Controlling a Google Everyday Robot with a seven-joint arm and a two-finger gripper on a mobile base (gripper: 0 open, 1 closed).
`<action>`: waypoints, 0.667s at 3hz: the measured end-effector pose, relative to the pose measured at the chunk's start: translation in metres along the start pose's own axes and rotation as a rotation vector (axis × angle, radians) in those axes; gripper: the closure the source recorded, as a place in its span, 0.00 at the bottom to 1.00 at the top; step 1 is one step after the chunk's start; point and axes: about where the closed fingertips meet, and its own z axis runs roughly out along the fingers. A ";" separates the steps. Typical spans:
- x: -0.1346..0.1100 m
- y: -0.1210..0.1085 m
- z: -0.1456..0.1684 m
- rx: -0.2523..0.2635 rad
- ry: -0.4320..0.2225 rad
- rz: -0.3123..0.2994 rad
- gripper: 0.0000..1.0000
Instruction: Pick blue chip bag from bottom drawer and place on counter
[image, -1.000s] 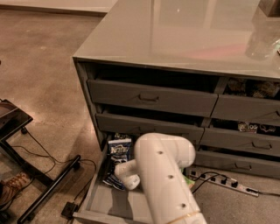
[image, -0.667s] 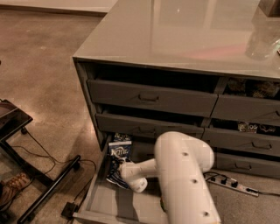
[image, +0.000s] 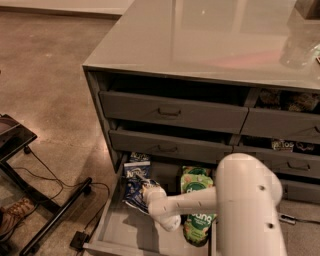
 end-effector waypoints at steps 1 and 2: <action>-0.017 -0.009 -0.047 -0.030 -0.084 0.021 1.00; -0.029 -0.022 -0.085 -0.074 -0.144 0.049 1.00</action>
Offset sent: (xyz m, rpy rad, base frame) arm -0.0618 -0.0782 0.1076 0.1848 -0.1954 -0.0015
